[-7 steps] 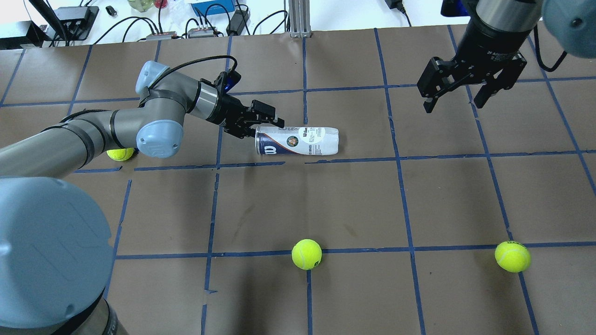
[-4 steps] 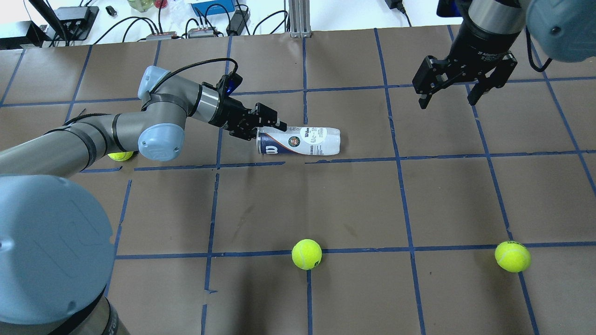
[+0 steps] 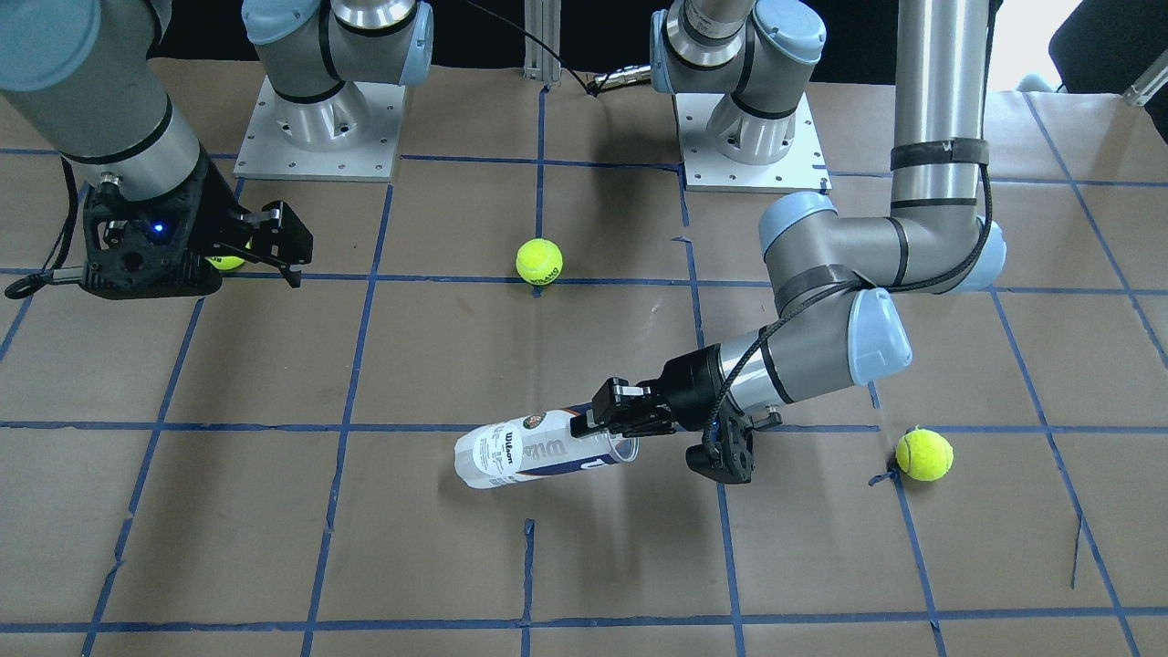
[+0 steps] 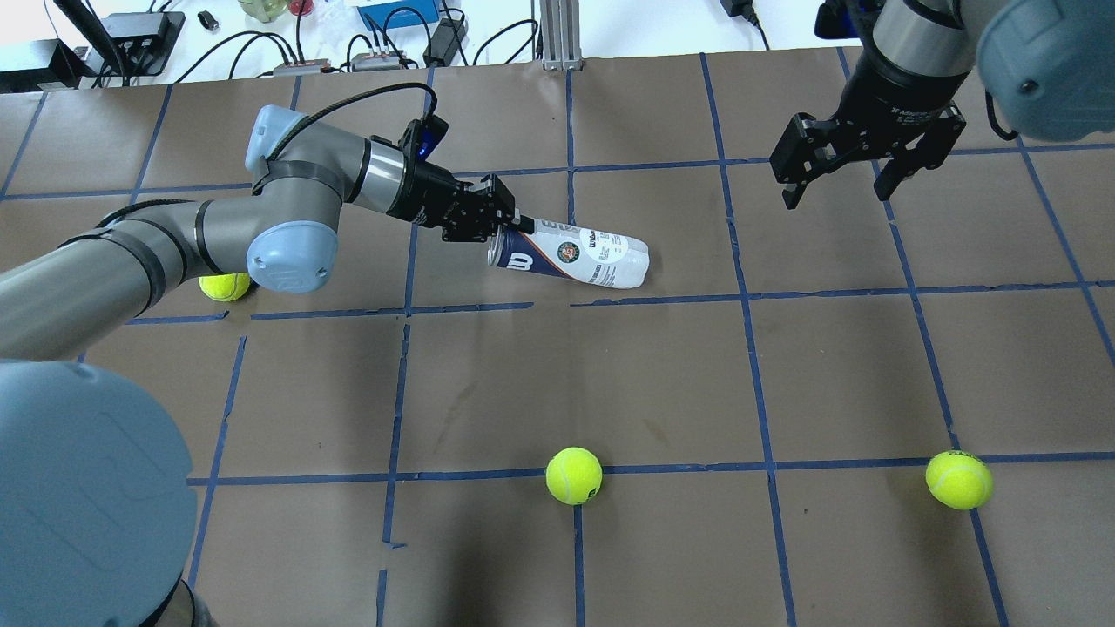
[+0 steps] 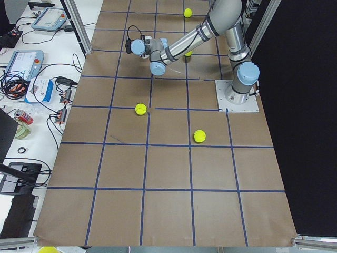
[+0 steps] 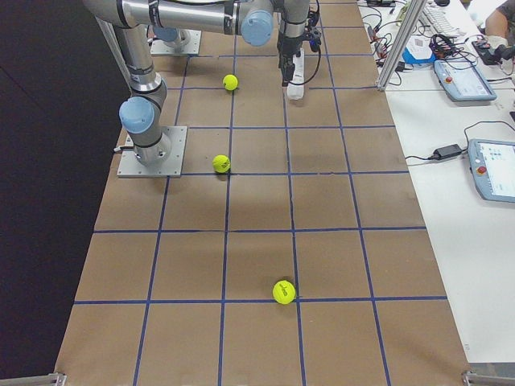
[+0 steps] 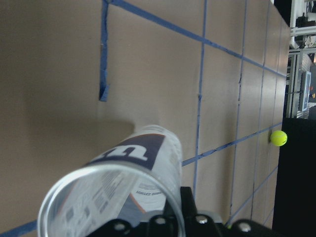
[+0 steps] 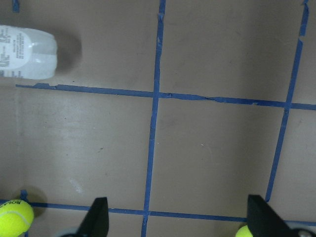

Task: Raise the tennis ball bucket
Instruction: 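Lift the tube with the left gripper and swing it upright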

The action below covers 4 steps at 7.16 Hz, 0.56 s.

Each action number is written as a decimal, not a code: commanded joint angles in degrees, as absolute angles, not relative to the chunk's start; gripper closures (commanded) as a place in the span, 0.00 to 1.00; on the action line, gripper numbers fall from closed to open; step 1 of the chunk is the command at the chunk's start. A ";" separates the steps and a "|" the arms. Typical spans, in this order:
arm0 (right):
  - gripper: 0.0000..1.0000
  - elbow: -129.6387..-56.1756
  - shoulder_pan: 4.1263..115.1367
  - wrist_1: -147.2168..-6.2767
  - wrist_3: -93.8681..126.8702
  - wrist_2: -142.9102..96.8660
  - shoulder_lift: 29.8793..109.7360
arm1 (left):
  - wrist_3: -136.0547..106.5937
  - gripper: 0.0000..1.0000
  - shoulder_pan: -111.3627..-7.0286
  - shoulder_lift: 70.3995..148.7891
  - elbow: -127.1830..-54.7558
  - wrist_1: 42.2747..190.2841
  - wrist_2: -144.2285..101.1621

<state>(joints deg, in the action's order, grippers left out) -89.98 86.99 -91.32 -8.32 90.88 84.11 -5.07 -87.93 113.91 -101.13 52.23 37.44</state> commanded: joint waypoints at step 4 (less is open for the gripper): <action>0.00 -86.13 90.18 -91.93 -7.82 93.07 81.39 | -17.41 0.99 -97.95 104.84 -82.60 65.63 72.29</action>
